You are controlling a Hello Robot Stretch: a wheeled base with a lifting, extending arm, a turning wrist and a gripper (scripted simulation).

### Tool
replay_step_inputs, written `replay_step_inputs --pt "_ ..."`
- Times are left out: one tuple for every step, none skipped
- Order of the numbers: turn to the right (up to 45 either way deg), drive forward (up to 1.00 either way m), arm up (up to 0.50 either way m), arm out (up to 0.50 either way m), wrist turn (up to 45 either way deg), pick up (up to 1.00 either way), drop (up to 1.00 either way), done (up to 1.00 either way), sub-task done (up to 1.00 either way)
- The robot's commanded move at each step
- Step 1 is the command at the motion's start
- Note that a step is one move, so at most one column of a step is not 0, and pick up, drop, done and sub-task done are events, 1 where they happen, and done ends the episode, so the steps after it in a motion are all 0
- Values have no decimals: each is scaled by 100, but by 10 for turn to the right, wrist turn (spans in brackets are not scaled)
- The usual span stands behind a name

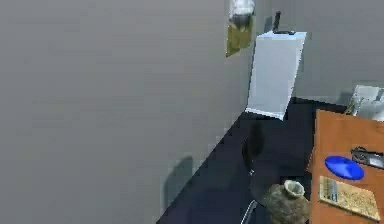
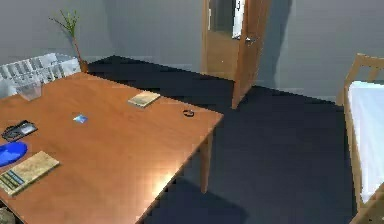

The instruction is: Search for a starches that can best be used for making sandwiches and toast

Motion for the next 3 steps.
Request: replay_step_inputs --pt "450 0 0 0 0 0 0 0 0" --pt "450 0 0 0 0 0 0 0 0" --pt "360 0 0 0 0 0 0 0 0"
